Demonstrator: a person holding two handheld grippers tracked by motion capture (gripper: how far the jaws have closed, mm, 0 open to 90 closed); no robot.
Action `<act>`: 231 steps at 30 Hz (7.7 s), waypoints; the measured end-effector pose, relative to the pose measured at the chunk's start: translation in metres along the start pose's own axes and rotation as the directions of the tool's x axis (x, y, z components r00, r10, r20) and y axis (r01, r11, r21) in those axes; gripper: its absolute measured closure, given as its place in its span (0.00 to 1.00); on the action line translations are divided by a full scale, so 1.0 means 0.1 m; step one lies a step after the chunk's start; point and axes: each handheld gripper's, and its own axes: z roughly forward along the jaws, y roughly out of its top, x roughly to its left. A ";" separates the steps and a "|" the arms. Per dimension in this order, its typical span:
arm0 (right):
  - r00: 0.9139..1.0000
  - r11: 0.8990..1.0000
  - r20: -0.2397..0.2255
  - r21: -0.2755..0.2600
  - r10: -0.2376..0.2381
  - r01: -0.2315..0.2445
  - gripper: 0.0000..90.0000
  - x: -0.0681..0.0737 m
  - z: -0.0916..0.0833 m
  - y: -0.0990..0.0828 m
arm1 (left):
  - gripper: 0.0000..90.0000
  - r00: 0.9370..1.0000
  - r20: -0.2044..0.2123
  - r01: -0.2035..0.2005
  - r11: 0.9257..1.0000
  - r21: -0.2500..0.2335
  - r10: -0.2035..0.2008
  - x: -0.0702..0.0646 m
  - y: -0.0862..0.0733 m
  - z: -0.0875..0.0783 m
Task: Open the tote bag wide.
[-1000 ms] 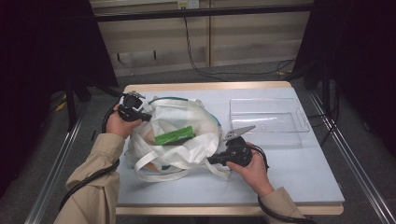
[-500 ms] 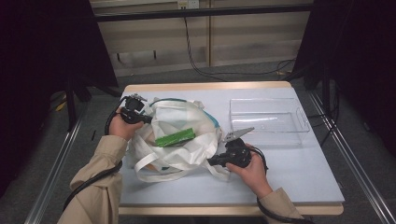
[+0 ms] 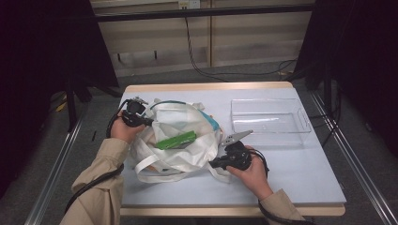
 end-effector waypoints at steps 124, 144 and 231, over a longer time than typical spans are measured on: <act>0.979 0.979 0.106 -0.090 -0.176 0.185 1.00 0.18 -0.24 0.42 | 1.00 0.999 -0.035 -0.031 0.999 0.022 0.031 -0.07 0.01 0.01; 0.966 0.981 0.171 -0.005 -0.193 0.196 1.00 0.01 0.09 0.28 | 1.00 0.999 -0.043 -0.002 1.000 0.023 0.003 -0.05 -0.06 0.10; 0.944 0.959 0.181 -0.022 -0.275 0.283 0.98 -0.16 -0.03 0.99 | 1.00 0.990 0.135 -0.012 0.994 -0.111 0.027 -0.62 -0.60 -0.45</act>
